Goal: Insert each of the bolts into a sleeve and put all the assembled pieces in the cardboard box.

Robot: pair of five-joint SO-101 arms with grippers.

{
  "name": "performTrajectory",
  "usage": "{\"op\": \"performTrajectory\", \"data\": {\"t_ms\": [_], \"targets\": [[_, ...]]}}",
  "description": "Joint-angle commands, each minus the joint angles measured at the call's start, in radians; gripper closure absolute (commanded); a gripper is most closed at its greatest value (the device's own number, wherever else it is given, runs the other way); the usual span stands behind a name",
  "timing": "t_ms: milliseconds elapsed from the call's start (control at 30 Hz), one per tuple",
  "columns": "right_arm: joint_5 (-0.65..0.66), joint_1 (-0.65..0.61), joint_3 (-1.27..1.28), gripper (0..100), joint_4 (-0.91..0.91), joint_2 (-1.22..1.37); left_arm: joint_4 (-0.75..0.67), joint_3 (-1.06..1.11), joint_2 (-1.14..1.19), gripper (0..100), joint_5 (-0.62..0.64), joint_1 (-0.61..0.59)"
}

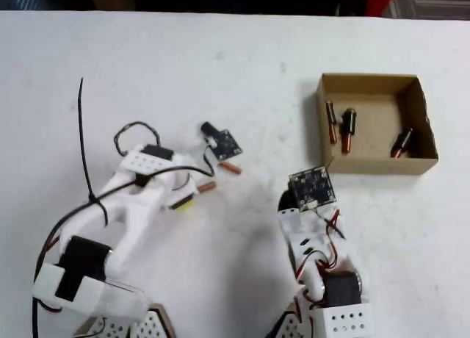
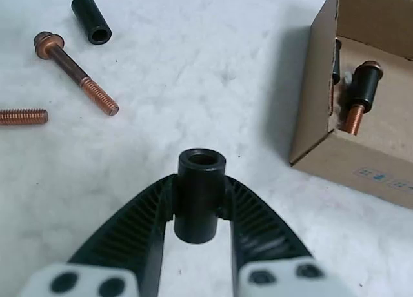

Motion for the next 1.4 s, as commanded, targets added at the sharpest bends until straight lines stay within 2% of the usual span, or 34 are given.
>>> {"op": "performTrajectory", "data": {"t_ms": [0,967,1167,1367], "targets": [[-0.005,0.005,-0.011,98.1,-0.025,-0.010,0.011,-0.037,0.001,88,-0.023,-0.015],[-0.003,0.004,0.005,98.1,-0.025,-0.012,0.005,-0.038,0.002,88,-0.017,-0.015],[-0.003,0.004,0.005,98.1,-0.027,-0.012,0.005,-0.035,0.002,98,-0.025,-0.015],[-0.003,0.004,0.005,98.1,-0.027,-0.012,0.005,-0.040,-0.001,96,-0.025,-0.015]]}}
